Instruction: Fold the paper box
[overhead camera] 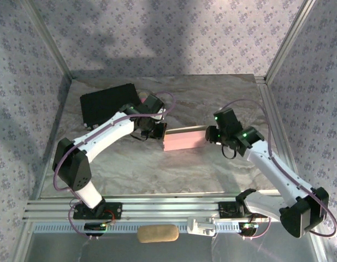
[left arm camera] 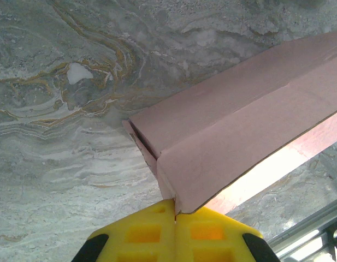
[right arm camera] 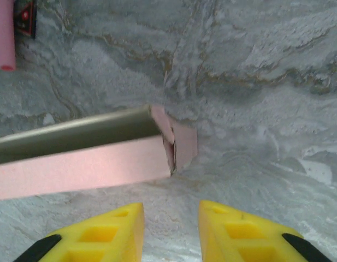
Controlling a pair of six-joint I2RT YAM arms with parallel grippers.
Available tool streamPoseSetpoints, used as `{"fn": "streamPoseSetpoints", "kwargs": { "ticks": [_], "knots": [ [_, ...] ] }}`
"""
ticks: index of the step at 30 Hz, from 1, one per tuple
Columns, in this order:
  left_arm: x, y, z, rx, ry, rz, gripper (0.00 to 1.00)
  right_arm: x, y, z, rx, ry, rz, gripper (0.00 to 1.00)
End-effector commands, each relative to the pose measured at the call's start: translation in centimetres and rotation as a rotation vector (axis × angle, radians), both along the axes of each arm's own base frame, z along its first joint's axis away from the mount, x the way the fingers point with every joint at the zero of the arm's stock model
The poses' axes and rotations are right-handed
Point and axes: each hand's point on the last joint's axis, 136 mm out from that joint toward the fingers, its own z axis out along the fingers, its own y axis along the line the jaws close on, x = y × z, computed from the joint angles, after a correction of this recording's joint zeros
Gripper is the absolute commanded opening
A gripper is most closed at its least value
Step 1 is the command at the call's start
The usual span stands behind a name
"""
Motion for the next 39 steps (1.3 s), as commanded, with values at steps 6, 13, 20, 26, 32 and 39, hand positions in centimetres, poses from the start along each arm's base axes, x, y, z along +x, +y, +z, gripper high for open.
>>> {"fn": "streamPoseSetpoints", "kwargs": {
  "ticks": [6,13,20,26,32,39],
  "knots": [
    [-0.3,-0.1,-0.3,0.037,0.016,-0.023,0.0,2.6,0.9,1.2,-0.016,-0.022,0.12,0.35],
    [-0.3,-0.3,-0.1,0.036,0.01,-0.026,0.0,1.5,0.4,2.6,0.267,0.07,-0.16,0.81],
    [-0.3,-0.5,-0.3,0.044,0.014,-0.03,0.0,0.4,0.3,2.7,0.544,0.239,-0.595,0.99],
    [-0.5,-0.6,-0.4,0.052,0.012,-0.035,0.0,0.4,1.3,0.5,0.597,0.489,-0.794,0.99],
    [-0.5,-0.7,-0.3,0.061,0.009,-0.041,0.0,1.7,1.7,-2.8,0.611,0.631,-0.902,0.99],
    [-0.4,-1.1,-0.2,0.06,0.007,-0.045,0.0,2.7,2.7,-4.2,0.606,0.692,-0.887,0.98]
  ]
}}
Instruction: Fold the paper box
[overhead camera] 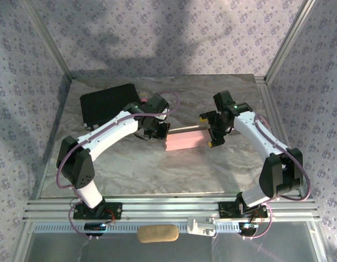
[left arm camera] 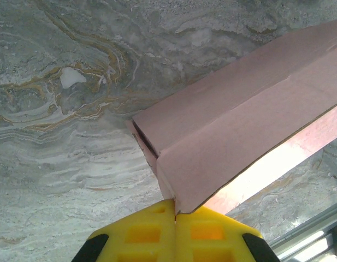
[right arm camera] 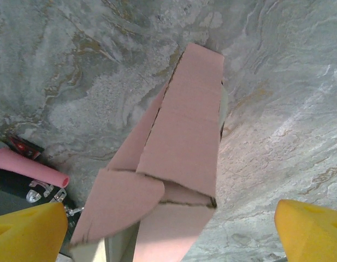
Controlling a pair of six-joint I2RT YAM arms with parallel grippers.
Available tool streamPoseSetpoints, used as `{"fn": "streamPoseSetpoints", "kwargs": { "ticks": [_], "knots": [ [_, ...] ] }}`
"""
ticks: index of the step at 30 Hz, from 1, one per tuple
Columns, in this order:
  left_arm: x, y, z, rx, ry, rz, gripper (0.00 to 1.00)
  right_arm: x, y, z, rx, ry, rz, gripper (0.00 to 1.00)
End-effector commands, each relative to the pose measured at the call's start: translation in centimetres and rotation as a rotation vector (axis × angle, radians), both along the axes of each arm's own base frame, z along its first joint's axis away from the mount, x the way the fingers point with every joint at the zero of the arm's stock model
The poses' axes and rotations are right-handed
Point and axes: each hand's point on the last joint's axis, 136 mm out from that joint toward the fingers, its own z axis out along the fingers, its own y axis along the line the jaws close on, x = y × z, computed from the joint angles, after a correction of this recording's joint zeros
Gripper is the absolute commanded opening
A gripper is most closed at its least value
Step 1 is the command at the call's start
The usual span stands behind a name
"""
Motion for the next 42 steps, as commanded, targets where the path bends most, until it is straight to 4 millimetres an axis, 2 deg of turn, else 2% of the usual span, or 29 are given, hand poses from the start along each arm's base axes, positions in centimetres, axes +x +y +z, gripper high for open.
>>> {"fn": "streamPoseSetpoints", "kwargs": {
  "ticks": [1,5,12,14,18,25,27,29,32,36,42],
  "knots": [
    [-0.3,-0.2,-0.2,0.027,0.011,-0.024,0.0,-0.2,0.4,0.3,0.025,0.03,-0.017,0.96],
    [-0.3,-0.3,0.1,0.02,0.008,-0.021,0.0,-0.6,0.2,-0.9,0.029,0.04,-0.043,0.83],
    [-0.5,-1.0,0.3,-0.009,0.01,-0.014,0.0,-0.4,0.2,-0.9,0.015,0.031,-0.054,0.69],
    [-0.5,-1.2,0.5,-0.025,0.011,-0.008,0.0,-1.1,0.0,-2.0,-0.002,0.057,-0.058,0.65],
    [-0.6,-1.9,0.8,-0.074,0.021,-0.004,0.0,-1.0,0.0,-2.2,-0.012,0.054,-0.065,0.57],
    [-0.8,-2.8,0.6,-0.116,0.036,-0.001,0.13,-1.0,0.3,-2.8,-0.019,0.064,-0.059,0.43],
    [-0.8,-2.8,0.8,-0.119,0.03,-0.003,0.18,-1.0,0.3,-2.9,-0.022,0.066,-0.059,0.42],
    [-0.8,-2.7,1.3,-0.123,0.017,-0.002,0.29,-1.0,0.2,-3.0,-0.022,0.067,-0.061,0.42],
    [-0.7,-2.4,2.4,-0.132,-0.008,-0.004,0.38,-1.0,0.1,-3.1,-0.025,0.069,-0.061,0.42],
    [-0.8,-2.3,3.3,-0.147,-0.022,-0.006,0.4,-0.8,0.2,-3.2,-0.022,0.067,-0.057,0.41],
    [-0.4,-2.4,3.2,-0.16,-0.017,-0.005,0.4,-0.8,0.4,-3.2,-0.022,0.073,-0.053,0.41]
  ]
}}
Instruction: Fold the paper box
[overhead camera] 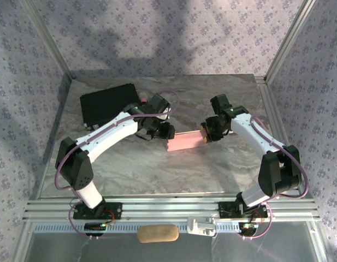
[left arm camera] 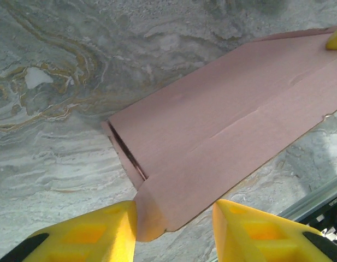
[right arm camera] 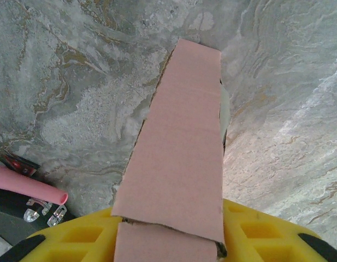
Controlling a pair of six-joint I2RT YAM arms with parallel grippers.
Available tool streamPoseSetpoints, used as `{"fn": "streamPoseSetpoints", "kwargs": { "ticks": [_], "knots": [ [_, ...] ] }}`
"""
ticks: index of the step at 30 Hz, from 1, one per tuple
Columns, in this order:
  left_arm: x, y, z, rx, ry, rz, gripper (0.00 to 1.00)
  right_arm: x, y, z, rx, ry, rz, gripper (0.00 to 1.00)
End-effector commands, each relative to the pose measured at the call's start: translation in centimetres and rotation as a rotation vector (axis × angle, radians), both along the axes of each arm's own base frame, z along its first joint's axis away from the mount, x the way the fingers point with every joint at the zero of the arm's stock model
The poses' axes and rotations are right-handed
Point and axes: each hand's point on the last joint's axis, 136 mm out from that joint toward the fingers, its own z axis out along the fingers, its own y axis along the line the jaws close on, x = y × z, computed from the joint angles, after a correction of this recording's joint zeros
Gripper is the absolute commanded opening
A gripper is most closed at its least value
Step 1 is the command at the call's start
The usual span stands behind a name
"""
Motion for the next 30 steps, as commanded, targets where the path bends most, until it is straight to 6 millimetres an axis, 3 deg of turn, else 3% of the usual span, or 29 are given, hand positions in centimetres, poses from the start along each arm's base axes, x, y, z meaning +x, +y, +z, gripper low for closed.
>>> {"fn": "streamPoseSetpoints", "kwargs": {
  "ticks": [1,8,15,20,30],
  "knots": [
    [0.1,-0.8,1.9,-0.067,-0.036,-0.025,0.39,-0.9,0.0,-1.3,-0.018,0.058,0.003,0.4],
    [0.0,-0.1,1.3,-0.008,-0.026,-0.03,0.23,-1.0,-0.1,-1.3,-0.022,0.063,0.002,0.4],
    [-0.4,0.8,0.8,0.045,-0.037,-0.022,0.2,-0.9,0.0,-1.3,-0.024,0.065,-0.001,0.39],
    [-0.5,0.6,0.7,0.04,-0.037,-0.014,0.1,-0.9,0.0,-1.5,-0.029,0.074,-0.006,0.39],
    [-1.0,0.5,-0.4,-0.017,-0.013,0.038,0.09,-1.0,0.6,-1.8,-0.023,0.088,-0.039,0.38]
  ]
}}
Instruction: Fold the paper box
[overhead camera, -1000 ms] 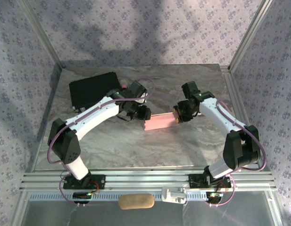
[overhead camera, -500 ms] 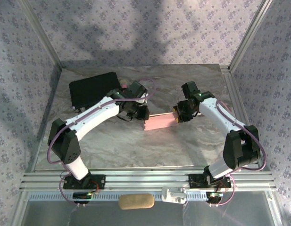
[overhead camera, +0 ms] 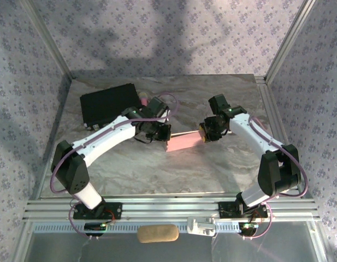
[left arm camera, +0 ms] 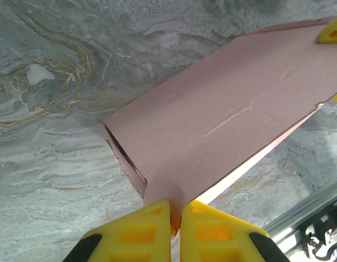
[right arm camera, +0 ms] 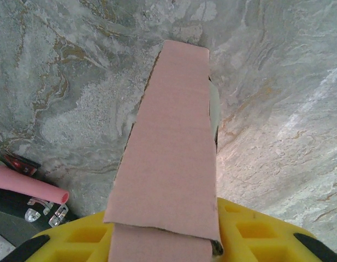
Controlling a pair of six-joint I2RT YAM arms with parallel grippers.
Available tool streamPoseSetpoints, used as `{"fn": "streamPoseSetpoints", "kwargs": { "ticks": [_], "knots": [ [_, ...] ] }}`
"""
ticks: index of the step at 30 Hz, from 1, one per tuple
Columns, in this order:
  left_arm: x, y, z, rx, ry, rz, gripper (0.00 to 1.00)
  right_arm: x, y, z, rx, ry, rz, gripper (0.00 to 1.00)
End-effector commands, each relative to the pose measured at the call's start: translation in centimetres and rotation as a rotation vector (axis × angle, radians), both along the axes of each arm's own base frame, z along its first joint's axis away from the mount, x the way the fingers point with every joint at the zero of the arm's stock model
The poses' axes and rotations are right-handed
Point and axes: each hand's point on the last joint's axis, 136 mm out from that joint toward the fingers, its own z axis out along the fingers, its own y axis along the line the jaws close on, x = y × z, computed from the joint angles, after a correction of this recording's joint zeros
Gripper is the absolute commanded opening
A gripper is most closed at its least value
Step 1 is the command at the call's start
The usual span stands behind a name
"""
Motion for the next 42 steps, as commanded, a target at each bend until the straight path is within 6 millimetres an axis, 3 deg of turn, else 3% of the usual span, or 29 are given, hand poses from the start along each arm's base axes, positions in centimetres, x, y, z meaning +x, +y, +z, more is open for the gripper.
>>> {"fn": "streamPoseSetpoints", "kwargs": {
  "ticks": [1,3,8,10,21,29,42],
  "knots": [
    [-0.2,0.2,-0.4,-0.011,0.018,0.035,0.09,-1.0,-0.1,-1.7,-0.03,0.082,-0.027,0.37],
    [-0.2,0.5,-0.4,-0.017,0.016,0.05,0.11,-1.0,0.0,-1.8,-0.026,0.089,-0.031,0.37],
    [-0.2,1.3,0.3,-0.043,-0.002,0.078,0.26,-1.0,-0.2,-1.9,-0.028,0.096,-0.043,0.36],
    [-0.1,1.3,0.4,-0.058,0.003,0.082,0.27,-1.0,-0.2,-1.8,-0.028,0.099,-0.045,0.36],
    [-0.1,2.0,-0.1,-0.062,-0.004,0.114,0.18,-1.3,-0.6,-1.9,-0.031,0.113,-0.073,0.35],
    [0.2,1.5,-0.3,-0.088,-0.013,0.135,0.0,-1.7,-0.6,-2.0,-0.027,0.122,-0.099,0.35],
    [0.8,1.0,-1.3,-0.151,-0.017,0.204,0.0,-1.9,-0.5,-1.8,-0.028,0.119,-0.111,0.36]
  ]
}}
